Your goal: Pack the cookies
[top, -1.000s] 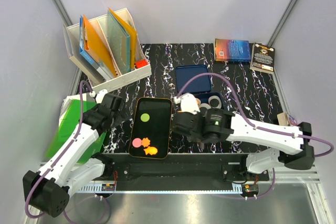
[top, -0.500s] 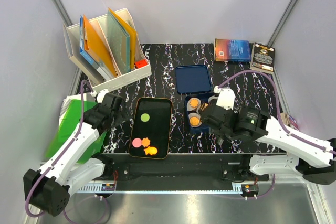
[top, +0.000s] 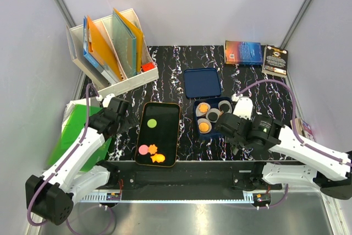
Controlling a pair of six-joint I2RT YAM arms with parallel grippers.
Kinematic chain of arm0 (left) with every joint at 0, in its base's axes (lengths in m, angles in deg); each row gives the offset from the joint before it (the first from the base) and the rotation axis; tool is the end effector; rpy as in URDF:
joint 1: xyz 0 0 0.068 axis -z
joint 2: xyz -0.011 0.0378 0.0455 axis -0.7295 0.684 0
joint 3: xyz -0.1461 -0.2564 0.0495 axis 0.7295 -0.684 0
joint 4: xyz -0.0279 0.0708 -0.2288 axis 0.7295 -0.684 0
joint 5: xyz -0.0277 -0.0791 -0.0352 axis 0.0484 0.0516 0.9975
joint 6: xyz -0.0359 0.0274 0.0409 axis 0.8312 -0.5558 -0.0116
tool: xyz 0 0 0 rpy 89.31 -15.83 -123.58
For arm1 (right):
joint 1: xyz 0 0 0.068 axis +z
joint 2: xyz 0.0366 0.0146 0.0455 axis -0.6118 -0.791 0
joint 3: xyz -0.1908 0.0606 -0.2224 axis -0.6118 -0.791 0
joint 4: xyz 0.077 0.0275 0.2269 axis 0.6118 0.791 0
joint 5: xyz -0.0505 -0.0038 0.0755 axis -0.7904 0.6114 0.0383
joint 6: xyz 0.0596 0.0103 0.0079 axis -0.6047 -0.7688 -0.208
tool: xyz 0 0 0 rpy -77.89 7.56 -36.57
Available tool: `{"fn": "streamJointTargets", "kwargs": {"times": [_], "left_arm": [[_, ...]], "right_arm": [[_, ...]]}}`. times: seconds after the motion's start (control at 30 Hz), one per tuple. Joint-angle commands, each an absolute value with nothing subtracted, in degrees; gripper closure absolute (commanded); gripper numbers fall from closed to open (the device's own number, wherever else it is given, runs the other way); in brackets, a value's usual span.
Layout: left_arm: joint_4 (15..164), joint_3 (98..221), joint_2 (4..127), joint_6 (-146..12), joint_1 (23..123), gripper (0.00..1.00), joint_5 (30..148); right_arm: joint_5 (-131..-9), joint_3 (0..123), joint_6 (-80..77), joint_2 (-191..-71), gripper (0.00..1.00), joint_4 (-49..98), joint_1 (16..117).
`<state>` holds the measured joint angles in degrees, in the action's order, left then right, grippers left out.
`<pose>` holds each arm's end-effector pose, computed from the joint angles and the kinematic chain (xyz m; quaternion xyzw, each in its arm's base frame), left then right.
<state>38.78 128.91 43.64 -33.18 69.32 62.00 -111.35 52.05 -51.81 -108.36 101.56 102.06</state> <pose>0.1311 -0.0386 0.2595 -0.2271 0.9268 -0.0121 0.2990 0.0743 0.0970 0.3458 -0.0084 0.9447 0.0070 0.3277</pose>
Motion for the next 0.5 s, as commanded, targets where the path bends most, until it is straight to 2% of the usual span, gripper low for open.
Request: {"fn": "streamJointTargets", "kwargs": {"times": [0.0,0.47], "left_arm": [[40.8,129.4,43.9,-34.0,69.2,0.01,62.9],[41.0,129.2,43.4,-34.1,69.2,0.01,63.1]], "right_arm": [[-112.4,50.9,-54.5,-106.3,0.63,116.9,100.8],[-112.2,50.7,-53.8,-107.2,0.55,116.9,98.9]]}}
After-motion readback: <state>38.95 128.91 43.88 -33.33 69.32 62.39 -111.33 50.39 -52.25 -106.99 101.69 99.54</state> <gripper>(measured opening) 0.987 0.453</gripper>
